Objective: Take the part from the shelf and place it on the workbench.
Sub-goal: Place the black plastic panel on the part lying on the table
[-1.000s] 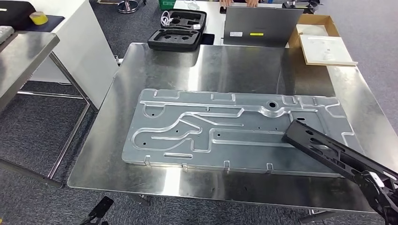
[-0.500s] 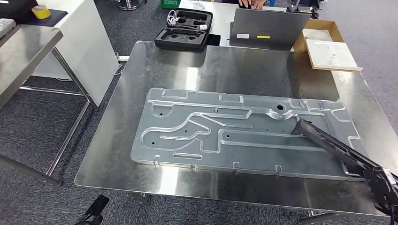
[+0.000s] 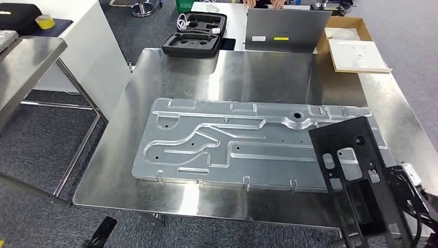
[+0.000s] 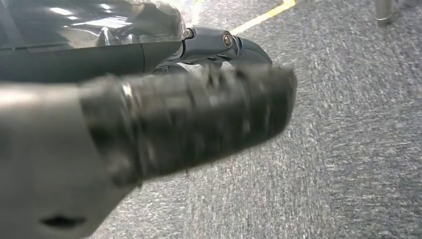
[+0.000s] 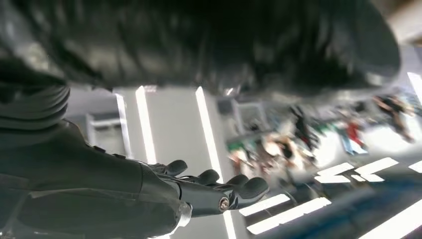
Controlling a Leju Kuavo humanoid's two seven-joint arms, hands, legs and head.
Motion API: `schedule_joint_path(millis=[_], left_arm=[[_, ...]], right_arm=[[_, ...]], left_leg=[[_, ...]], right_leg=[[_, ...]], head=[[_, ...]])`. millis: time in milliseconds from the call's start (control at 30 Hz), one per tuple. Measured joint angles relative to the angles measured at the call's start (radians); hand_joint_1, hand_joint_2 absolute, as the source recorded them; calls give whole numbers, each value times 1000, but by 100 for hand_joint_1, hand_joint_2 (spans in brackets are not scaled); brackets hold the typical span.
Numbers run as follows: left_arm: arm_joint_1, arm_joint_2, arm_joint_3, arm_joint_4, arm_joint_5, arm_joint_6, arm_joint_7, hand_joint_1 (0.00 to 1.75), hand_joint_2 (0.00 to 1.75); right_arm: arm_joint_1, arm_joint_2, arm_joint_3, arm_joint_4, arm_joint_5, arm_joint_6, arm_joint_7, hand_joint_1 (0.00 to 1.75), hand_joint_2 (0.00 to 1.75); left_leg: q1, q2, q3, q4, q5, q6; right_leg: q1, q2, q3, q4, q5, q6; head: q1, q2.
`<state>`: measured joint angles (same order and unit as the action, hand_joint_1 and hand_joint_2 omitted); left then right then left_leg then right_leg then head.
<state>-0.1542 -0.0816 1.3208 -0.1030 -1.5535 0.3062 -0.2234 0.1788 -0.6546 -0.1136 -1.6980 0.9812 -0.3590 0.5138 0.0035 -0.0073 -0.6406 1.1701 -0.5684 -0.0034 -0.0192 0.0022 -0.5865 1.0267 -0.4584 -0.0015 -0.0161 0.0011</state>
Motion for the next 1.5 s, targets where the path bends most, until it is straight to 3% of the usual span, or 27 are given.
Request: schedule_joint_path(millis=[67, 100, 133, 167, 267, 367, 433, 500, 567, 633, 667, 700, 767, 833, 900, 967, 1033, 1100, 1167, 1200, 1267, 1333, 1367, 1433, 1500], left_arm=[[1, -1, 2, 0, -1, 6, 16, 0, 0], [3, -1, 3, 0, -1, 10, 24, 0, 0], [4, -1, 4, 0, -1, 13, 30, 0, 0], [4, -2, 4, 0, -2, 17, 34, 0, 0], [1, -2, 4, 0, -6, 24, 37, 0, 0], [1, -3, 5, 0, -7, 26, 37, 0, 0], [1, -4, 5, 0, -7, 27, 37, 0, 0], [0, -4, 5, 0, -7, 28, 37, 0, 0], [0, -4, 6, 0, -7, 29, 37, 0, 0], [0, -4, 6, 0, -7, 29, 36, 0, 0], [0, -4, 7, 0, -7, 29, 36, 0, 0], [0, -5, 7, 0, -7, 29, 36, 0, 0], [0, -5, 7, 0, -7, 29, 36, 0, 0], [0, -5, 8, 0, -7, 29, 36, 0, 0], [1, -6, 8, 0, -7, 29, 36, 0, 0], [2, -7, 8, 0, -7, 29, 35, 0, 0], [3, -8, 8, 0, -7, 29, 35, 0, 0], [2, -8, 9, 0, -7, 29, 34, 0, 0], [3, -8, 10, 0, -7, 29, 33, 0, 0], [3, -8, 10, 0, -7, 30, 33, 0, 0], [1, -8, 10, 0, -7, 31, 33, 0, 0], [-2, -8, 11, 0, -7, 32, 32, 0, 0], [-3, -8, 12, 0, -6, 33, 31, 0, 0], [-2, -8, 15, 0, -4, 35, 31, 0, 0], [-2, -8, 16, 0, -1, 37, 31, 0, 0]], right_arm=[[-9, 1, 13, -39, 24, 15, 0, 0, 0], [-12, 2, 19, -56, 32, 19, 0, 0, 0], [-15, 3, 24, -70, 40, 21, 1, 0, 0], [-18, 3, 29, -86, 48, 24, 1, 0, 0], [-27, 3, 38, -127, 66, 31, 1, 0, 0], [-30, 3, 43, -159, 69, 30, 1, 0, 0], [-30, 3, 45, -179, 70, 27, 1, 0, 0], [-30, 4, 47, -196, 73, 21, 1, 0, 0], [-29, 6, 50, -209, 78, 16, 1, 0, 0], [-28, 10, 53, -220, 80, 14, 1, 0, 0], [-27, 11, 54, -225, 81, 14, 1, 0, 0], [-27, 13, 55, -231, 82, 13, 1, 0, 0], [-28, 14, 57, -244, 84, 11, 1, 0, 0], [-28, 15, 58, -259, 88, 6, 1, 0, 0], [-28, 16, 59, -272, 92, 0, 1, 0, 0], [-28, 18, 60, -285, 96, -5, 1, 0, 0], [-28, 22, 61, -298, 100, -9, 1, 0, 0], [-27, 25, 62, -307, 101, -10, 1, 0, 0], [-26, 29, 62, -313, 102, -11, 1, 0, 0], [-26, 31, 62, -315, 102, -11, 1, 0, 0], [-25, 33, 62, -321, 103, -13, 1, 0, 0], [-24, 34, 63, -330, 102, -19, 1, 0, 0], [-24, 35, 63, -335, 98, -26, 1, 0, 0], [-23, 38, 64, -343, 78, -48, 1, 0, 0], [-22, 40, 64, -350, 55, -70, 1, 0, 0]], left_leg=[[0, 1, -57, 127, -54, -2], [0, 1, -68, 152, -58, -2], [0, 1, -60, 140, -44, -1], [0, 1, -34, 91, -14, 1], [-2, 1, 70, -105, 63, 10], [-6, 0, 82, -141, 76, 20], [-4, 2, 79, -148, 87, 34], [-1, 4, 73, -156, 101, 48], [-4, 6, 60, -157, 110, 54], [-6, 6, 46, -155, 119, 55], [-8, 6, 39, -154, 123, 54], [-9, 6, 33, -153, 128, 53], [-10, 5, 25, -149, 135, 48], [-11, 4, 21, -149, 144, 38], [-10, 3, 18, -152, 156, 26], [-8, 2, 6, -136, 137, 14], [-5, 2, -22, -60, 61, 3], [-3, 2, -55, 62, -19, -5], [-2, 2, -60, 134, -42, -9], [-2, 2, -38, 119, -29, -10], [-1, 3, 55, -10, 17, -10], [-4, 1, 131, -129, 35, -2], [-6, 1, 144, -155, 33, 4], [-7, 1, 137, -161, 40, 19], [-4, 5, 130, -166, 54, 35]], right_leg=[[4, -3, -2, 2, 1, -4], [6, -4, -4, 3, 1, -4], [7, -5, -4, 4, 1, -4], [7, -5, -5, 6, 1, -4], [9, -5, -6, 10, 3, 0], [12, -4, -9, 8, 11, 15], [10, -3, -13, 12, 4, 26], [7, -3, -38, 74, -52, 34], [7, -3, -84, 199, -130, 40], [7, -3, -105, 281, -161, 42], [7, -3, -89, 269, -148, 40], [7, -3, -53, 219, -123, 37], [11, -3, 43, 68, -78, 28], [18, -2, 89, -13, -60, 19], [22, -1, 84, -24, -48, 10], [18, -3, 75, -33, -33, -2], [14, -6, 62, -38, -16, -14], [14, -7, 42, -35, -2, -20], [14, -7, 18, -29, 11, -18], [14, -7, 6, -24, 16, -16], [12, -7, -15, -12, 23, -10], [12, -7, -30, -1, 30, -1], [13, -7, -33, 2, 34, 4], [15, -6, -36, 1, 45, 15], [14, -4, -46, 21, 25, 25]], head=[[0, 0], [0, 0], [0, 0], [0, 0], [0, 0], [1, 0], [1, 0], [2, 0], [3, 0], [2, 0], [2, 0], [2, 0], [2, 0], [2, 0], [2, 0], [1, 0], [-1, 0], [-2, 0], [-2, 0], [-2, 0], [-2, 0], [-2, 0], [-2, 0], [-1, 0], [0, 0]])
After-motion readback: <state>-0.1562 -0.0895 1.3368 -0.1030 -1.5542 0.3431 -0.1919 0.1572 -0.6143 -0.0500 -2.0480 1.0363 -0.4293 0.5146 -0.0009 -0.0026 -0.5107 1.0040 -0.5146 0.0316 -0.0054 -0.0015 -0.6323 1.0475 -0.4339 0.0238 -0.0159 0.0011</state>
